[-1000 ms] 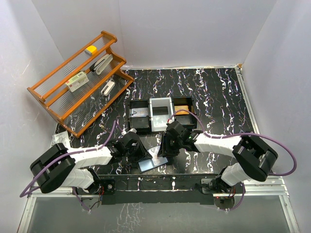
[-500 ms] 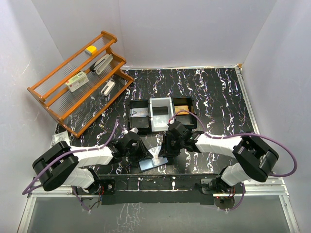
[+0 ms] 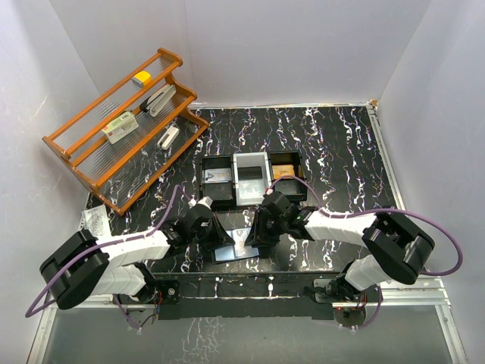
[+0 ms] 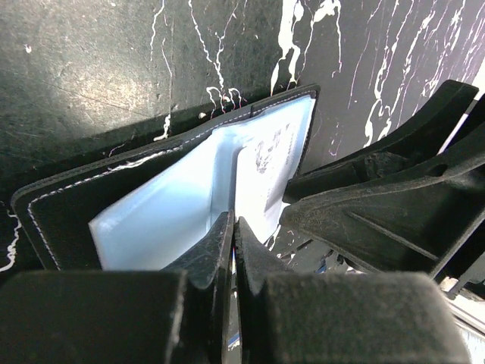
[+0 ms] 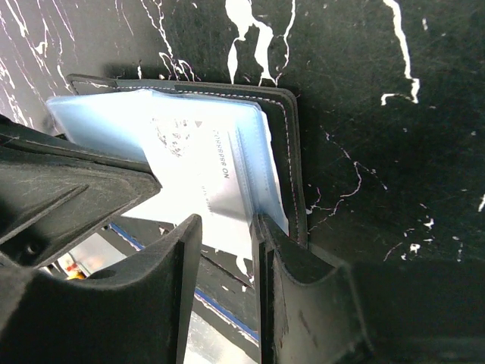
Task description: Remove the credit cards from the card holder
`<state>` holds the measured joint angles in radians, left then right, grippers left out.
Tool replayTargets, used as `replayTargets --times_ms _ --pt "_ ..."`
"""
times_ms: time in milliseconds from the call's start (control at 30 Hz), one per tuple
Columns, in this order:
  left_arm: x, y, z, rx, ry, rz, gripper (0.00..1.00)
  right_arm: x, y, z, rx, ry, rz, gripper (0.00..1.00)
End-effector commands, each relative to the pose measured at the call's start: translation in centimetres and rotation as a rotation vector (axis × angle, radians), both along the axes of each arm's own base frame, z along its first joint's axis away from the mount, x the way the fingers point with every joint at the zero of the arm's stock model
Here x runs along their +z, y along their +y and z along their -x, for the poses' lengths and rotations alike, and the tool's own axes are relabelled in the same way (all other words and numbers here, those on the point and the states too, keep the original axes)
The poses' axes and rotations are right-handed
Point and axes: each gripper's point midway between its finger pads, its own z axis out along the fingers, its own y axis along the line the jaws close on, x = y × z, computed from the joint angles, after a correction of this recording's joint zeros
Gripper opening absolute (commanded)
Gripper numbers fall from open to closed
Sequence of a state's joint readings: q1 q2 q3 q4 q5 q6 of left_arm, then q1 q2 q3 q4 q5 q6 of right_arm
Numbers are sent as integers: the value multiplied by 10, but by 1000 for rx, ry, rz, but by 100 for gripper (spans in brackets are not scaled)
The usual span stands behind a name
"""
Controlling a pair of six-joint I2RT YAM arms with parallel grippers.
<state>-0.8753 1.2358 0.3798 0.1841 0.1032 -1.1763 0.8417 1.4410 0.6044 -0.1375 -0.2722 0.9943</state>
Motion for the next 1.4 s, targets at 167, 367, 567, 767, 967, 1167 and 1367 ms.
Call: replayTargets --times_ms 167,367,567,767,967,1167,1367 --pt "11 -1 -1 -52 -28 40 0 -14 -5 7 -6 23 45 32" --pt "8 8 -2 -38 -12 10 0 -15 -7 6 -13 25 57 32" --pt "8 14 -1 -31 -13 12 0 -15 -6 5 -11 26 56 32" --pt "19 -6 0 -95 -26 122 17 -14 -2 3 -3 25 49 32" --pt "8 -3 6 -79 21 111 18 -15 -2 4 -1 29 53 32" --pt "1 6 9 -59 32 80 24 -17 -3 5 3 35 58 31" --pt "5 10 7 -53 9 59 31 -19 -2 5 6 40 59 31"
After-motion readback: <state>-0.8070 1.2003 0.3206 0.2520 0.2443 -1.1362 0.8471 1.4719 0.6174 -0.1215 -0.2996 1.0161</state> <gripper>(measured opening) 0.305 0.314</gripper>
